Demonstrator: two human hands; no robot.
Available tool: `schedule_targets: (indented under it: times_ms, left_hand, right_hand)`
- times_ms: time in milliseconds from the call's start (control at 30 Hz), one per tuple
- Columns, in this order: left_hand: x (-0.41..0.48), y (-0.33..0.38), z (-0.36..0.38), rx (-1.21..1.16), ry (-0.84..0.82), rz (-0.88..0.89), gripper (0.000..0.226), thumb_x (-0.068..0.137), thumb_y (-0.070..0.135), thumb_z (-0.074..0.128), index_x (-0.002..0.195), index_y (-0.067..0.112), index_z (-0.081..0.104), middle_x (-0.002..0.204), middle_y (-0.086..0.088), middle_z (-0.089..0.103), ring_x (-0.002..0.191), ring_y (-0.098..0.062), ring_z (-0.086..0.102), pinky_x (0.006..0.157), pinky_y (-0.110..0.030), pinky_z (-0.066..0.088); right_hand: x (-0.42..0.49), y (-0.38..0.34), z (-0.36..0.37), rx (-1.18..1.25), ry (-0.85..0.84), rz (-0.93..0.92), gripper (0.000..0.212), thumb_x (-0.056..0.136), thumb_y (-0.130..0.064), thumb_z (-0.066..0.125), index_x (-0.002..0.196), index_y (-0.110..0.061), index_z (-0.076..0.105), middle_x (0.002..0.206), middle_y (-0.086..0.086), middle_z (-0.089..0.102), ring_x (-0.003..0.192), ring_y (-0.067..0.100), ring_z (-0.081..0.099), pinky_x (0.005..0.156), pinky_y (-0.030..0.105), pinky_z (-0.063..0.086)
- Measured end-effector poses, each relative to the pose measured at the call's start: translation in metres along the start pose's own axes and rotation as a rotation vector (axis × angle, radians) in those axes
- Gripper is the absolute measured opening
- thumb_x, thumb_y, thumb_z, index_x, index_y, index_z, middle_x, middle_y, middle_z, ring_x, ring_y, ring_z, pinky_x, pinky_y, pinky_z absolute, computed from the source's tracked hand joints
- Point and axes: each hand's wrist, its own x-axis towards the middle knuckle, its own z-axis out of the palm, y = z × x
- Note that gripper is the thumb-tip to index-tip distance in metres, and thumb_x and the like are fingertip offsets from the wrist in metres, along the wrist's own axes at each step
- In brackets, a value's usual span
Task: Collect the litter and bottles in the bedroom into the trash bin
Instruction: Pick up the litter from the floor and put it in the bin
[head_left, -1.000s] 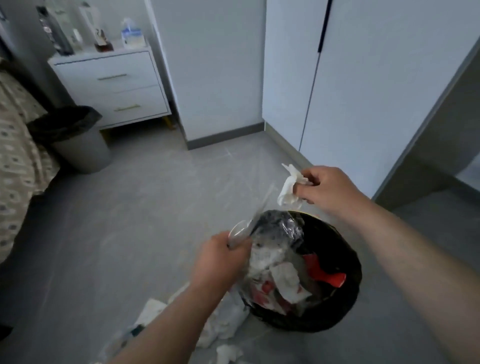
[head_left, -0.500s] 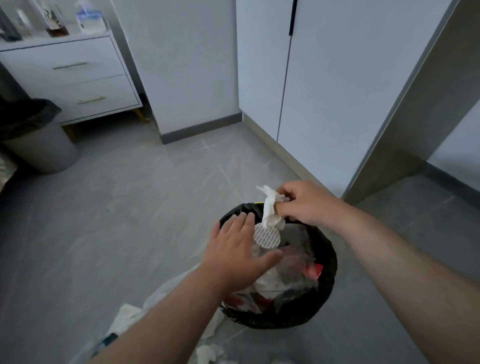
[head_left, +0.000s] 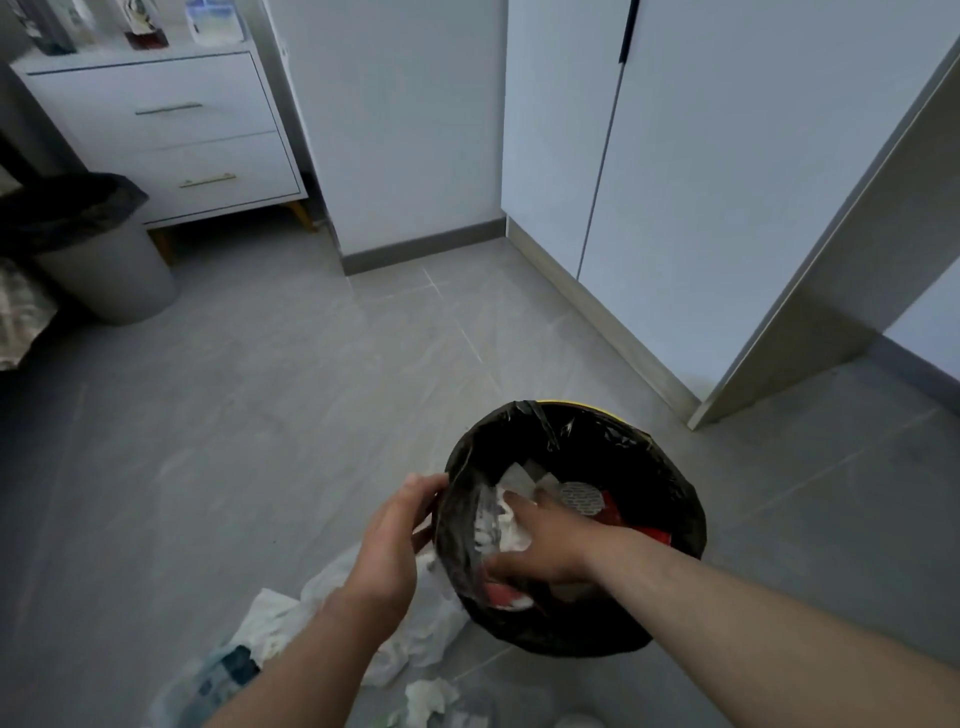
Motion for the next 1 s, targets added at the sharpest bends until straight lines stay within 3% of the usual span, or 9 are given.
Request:
schedule_targets:
  times_ms: [133,333,500,600,700,800,867,933,1000]
  left_hand:
    - [0.006,-0.009,-0.007,0.188,-0.043,0.038,0.053,0.077,0.052,0.044,0.124,0.029,0.056,0.136,0.007,0.054,0.125,-0.004,0.048,0.111,-0.034,0.034]
    - [0.006,-0.028,-0.019,0.711,-0.222,0.164,0.071,0.080,0.051,0.044,0.143,0.049,0.009,0.150,0.027,0.018,0.135,0.012,0.022,0.108,-0.014,0.022]
    - [0.008,-0.032,-0.016,0.846,-0.222,0.159,0.088,0.070,0.055,0.043,0.143,0.054,-0.006,0.155,0.022,0.014,0.140,0.000,0.022,0.111,-0.029,0.031]
    - [0.010,-0.033,-0.014,0.870,-0.222,0.150,0.087,0.073,0.058,0.042,0.141,0.055,-0.012,0.160,0.012,0.005,0.144,-0.007,0.014,0.116,-0.037,0.026]
    - [0.008,-0.026,-0.017,0.895,-0.207,0.138,0.081,0.081,0.060,0.042,0.146,0.046,-0.004,0.159,0.003,-0.012,0.147,-0.013,0.003,0.114,-0.029,0.015]
    - [-0.006,-0.013,-0.030,0.861,-0.129,0.213,0.082,0.076,0.072,0.034,0.147,0.044,0.004,0.158,0.005,-0.015,0.147,-0.011,0.000,0.114,-0.026,0.013]
    - [-0.019,-0.004,-0.047,0.818,-0.049,0.246,0.085,0.073,0.076,0.030,0.148,0.042,0.008,0.158,0.011,-0.009,0.145,-0.006,-0.001,0.114,-0.024,0.011]
    - [-0.034,0.004,-0.072,0.786,0.053,0.256,0.088,0.070,0.077,0.025,0.149,0.038,0.015,0.158,0.010,0.003,0.145,-0.005,0.004,0.113,-0.024,0.010]
    - [-0.044,0.000,-0.101,0.772,0.162,0.224,0.091,0.069,0.075,0.025,0.147,0.028,0.027,0.156,0.005,0.019,0.145,-0.010,0.015,0.114,-0.026,0.013]
  right_hand:
    - [0.018,0.017,0.018,-0.081,-0.060,0.140,0.126,0.051,-0.084,0.052,0.151,-0.030,-0.003,0.161,0.009,0.000,0.147,0.032,0.011,0.117,0.044,0.020]
    - [0.032,0.030,0.036,-0.276,-0.083,0.261,0.103,0.079,-0.071,0.050,0.152,-0.023,-0.004,0.160,0.011,-0.007,0.146,0.039,0.003,0.118,0.047,0.014]
    - [0.043,0.027,0.051,-0.419,-0.078,0.437,0.085,0.094,-0.048,0.046,0.152,-0.018,-0.008,0.161,0.007,-0.014,0.143,0.047,0.006,0.113,0.054,0.020]
    - [0.039,0.017,0.045,-0.432,0.008,0.404,0.096,0.088,-0.054,0.052,0.152,-0.009,-0.005,0.159,0.017,0.005,0.140,0.044,0.021,0.111,0.050,0.027]
    - [0.023,0.005,0.022,-0.381,0.018,0.325,0.122,0.067,-0.069,0.063,0.151,-0.013,-0.005,0.154,0.019,0.018,0.139,0.038,0.026,0.110,0.048,0.031]
    - [-0.003,-0.019,-0.011,-0.358,-0.025,0.260,0.123,0.056,-0.069,0.067,0.150,-0.015,0.008,0.151,0.018,0.025,0.138,0.036,0.030,0.111,0.041,0.033]
    - [-0.023,-0.043,-0.036,-0.276,-0.015,0.184,0.106,0.058,-0.063,0.062,0.146,-0.014,0.026,0.145,0.016,0.038,0.131,0.034,0.041,0.107,0.036,0.039]
    - [-0.040,-0.071,-0.057,-0.112,0.087,0.064,0.074,0.072,-0.046,0.060,0.137,-0.016,0.043,0.136,0.009,0.053,0.120,0.027,0.054,0.099,0.033,0.046]
    - [-0.053,-0.102,-0.068,0.054,0.197,-0.072,0.056,0.082,-0.034,0.059,0.135,-0.019,0.049,0.130,0.002,0.058,0.112,0.018,0.059,0.093,0.028,0.047]
